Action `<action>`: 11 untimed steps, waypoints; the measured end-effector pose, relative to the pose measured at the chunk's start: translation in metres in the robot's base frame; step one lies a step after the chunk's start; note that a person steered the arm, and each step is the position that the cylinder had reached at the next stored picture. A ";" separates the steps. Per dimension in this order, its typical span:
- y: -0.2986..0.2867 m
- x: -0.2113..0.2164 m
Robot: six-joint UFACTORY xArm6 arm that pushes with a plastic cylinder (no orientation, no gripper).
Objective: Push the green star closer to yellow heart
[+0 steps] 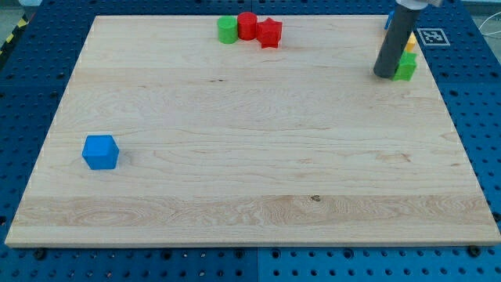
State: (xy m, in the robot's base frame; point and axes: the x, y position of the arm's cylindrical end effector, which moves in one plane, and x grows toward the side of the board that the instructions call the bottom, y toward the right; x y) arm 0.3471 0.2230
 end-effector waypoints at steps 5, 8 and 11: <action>0.027 0.041; 0.044 0.025; 0.046 0.001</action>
